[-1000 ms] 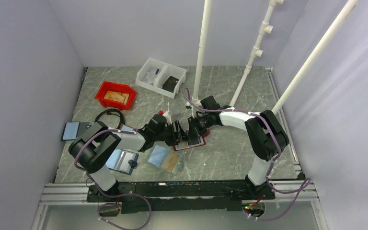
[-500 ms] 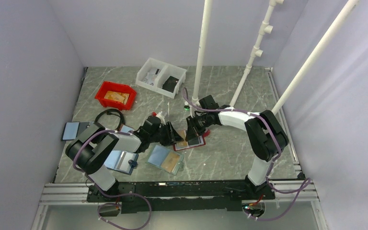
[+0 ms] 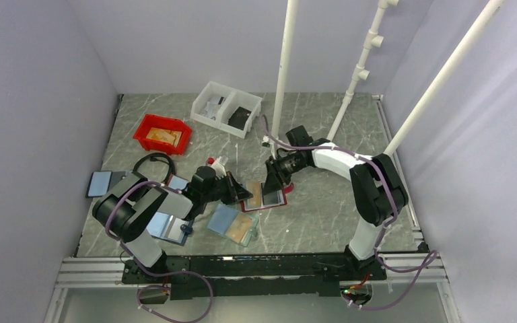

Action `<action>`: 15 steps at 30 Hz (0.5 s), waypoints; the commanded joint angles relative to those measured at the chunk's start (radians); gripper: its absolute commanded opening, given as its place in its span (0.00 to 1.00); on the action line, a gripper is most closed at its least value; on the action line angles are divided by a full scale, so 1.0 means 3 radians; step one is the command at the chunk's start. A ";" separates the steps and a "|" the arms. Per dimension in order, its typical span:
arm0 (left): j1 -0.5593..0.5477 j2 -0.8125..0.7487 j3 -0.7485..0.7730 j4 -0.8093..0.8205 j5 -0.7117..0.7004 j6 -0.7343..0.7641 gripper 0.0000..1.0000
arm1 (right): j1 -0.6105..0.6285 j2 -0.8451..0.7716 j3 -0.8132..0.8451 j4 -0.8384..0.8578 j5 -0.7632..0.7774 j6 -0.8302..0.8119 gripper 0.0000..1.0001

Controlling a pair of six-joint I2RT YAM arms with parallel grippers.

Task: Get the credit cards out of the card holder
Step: Remove the credit card from the card holder.

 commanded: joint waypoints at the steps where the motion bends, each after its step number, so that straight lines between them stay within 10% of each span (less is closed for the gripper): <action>1: 0.0021 -0.0010 -0.0064 0.0690 0.0256 0.0212 0.00 | -0.0219 -0.0267 0.0081 -0.0317 -0.0661 -0.0611 0.39; 15: 0.0016 -0.0151 -0.0166 0.1518 0.0507 0.0225 0.00 | -0.0295 -0.0366 0.0014 -0.0178 -0.0708 -0.0422 0.45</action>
